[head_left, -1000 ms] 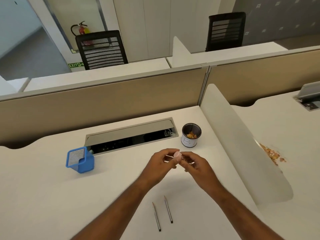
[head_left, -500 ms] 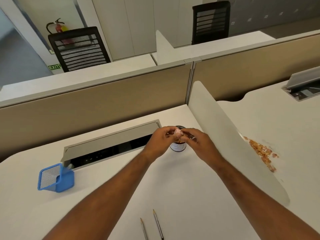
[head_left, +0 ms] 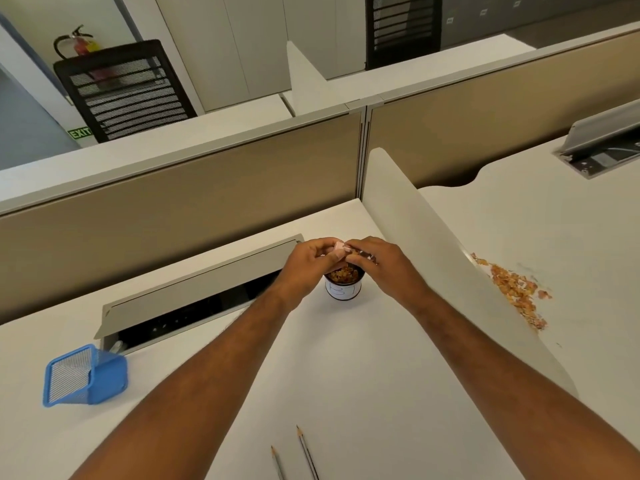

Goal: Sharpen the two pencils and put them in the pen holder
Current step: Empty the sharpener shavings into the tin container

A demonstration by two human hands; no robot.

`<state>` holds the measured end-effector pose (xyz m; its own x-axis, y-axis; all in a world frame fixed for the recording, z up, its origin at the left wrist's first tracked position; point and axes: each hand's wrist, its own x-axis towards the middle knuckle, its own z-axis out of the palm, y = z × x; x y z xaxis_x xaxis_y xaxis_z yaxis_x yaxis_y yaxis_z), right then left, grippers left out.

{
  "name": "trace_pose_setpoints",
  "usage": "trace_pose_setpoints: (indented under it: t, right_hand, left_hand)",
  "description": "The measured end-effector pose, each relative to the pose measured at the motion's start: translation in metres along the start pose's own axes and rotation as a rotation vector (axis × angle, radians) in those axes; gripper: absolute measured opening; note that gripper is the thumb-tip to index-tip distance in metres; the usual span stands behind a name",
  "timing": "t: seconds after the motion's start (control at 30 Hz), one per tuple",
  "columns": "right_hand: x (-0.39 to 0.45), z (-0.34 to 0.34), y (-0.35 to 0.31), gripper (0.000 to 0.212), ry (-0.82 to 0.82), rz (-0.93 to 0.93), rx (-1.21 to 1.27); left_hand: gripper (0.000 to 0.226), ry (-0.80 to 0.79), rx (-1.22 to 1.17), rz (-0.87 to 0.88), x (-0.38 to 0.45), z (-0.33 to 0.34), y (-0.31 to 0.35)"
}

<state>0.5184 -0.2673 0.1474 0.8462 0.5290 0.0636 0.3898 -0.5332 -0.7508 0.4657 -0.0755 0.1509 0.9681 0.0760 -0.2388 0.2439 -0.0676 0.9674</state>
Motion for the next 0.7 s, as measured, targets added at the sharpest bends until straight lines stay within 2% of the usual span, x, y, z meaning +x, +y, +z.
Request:
trace_pose_setpoints:
  t: [0.13,0.37,0.7]
  right_hand:
    - [0.001,0.005,0.001,0.032,0.038,0.027,-0.009]
    - [-0.001,0.0,0.005,0.033,0.003,0.006,-0.041]
    - [-0.007,-0.001,0.012,0.035,0.03,0.041,-0.023]
  left_hand:
    - [0.025,0.049,-0.062,-0.034,0.004,0.004,-0.004]
    - [0.03,0.0,-0.119,-0.055,0.005,0.001,-0.007]
    - [0.034,0.05,-0.108,-0.058,0.005,0.001,-0.009]
